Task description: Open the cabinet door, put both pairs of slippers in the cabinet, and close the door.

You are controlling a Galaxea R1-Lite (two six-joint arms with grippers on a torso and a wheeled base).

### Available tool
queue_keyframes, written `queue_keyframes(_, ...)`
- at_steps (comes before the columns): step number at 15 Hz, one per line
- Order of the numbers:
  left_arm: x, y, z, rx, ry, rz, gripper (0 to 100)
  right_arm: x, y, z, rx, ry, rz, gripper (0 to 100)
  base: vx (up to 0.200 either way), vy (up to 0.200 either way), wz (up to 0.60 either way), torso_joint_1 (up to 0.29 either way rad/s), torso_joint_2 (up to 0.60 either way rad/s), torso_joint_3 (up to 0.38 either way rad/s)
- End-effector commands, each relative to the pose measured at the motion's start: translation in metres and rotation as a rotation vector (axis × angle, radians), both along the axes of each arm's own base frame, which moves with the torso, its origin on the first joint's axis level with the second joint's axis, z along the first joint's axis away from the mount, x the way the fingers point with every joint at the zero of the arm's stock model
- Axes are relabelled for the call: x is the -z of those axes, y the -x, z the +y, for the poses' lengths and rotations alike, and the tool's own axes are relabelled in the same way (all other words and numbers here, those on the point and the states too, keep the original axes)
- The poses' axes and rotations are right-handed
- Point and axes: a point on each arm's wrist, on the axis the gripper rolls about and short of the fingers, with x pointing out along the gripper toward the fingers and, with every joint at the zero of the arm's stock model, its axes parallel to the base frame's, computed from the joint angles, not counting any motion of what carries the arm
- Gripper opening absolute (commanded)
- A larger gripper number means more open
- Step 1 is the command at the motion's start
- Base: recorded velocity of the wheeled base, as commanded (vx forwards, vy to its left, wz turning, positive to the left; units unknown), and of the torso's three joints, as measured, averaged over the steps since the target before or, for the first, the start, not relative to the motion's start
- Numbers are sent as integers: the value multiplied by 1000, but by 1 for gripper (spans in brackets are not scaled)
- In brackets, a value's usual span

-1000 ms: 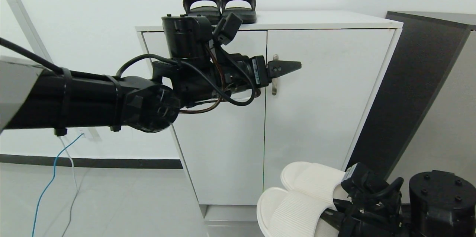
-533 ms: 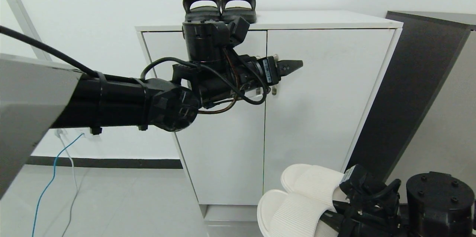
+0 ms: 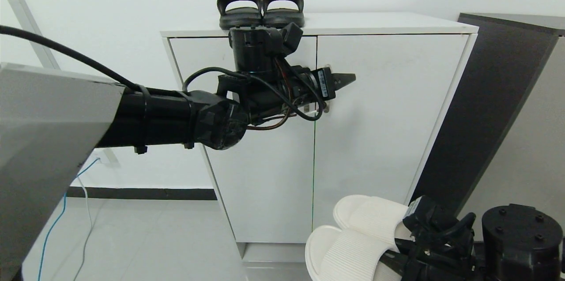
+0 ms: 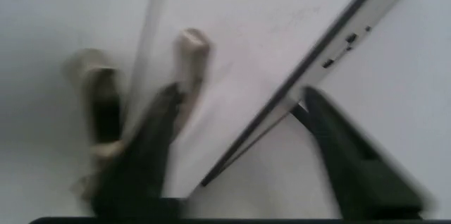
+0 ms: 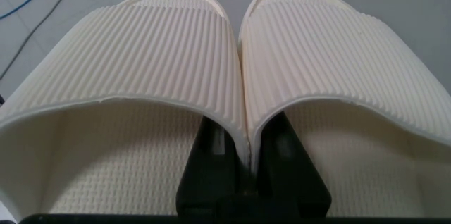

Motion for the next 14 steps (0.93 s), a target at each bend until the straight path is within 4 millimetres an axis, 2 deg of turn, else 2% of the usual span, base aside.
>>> queue_keyframes(1, -1, 1, 0, 5, 1, -1, 0, 0, 0, 0, -1, 1, 1, 0, 0, 0, 0, 0, 0, 0)
queue_keyframes(4, 2, 4, 0, 8, -5, 10, 0, 1, 1, -1, -2, 5, 1, 0, 0, 0, 0, 0, 0, 0)
queue_keyframes(6, 0, 13, 6, 12, -11, 17, 0, 0, 2, -2, -6, 2, -1, 0, 0, 0, 0, 0, 0, 0)
queue_keyframes(10, -6, 52, 12, 59, -24, 30, 0, 2, 15, -9, -145, -22, 19, 0, 0, 0, 0, 0, 0, 0)
queue_keyframes(14, -8, 82, 21, 86, -38, 9, 0, 3, 17, -11, -165, -22, 23, 0, 0, 0, 0, 0, 0, 0)
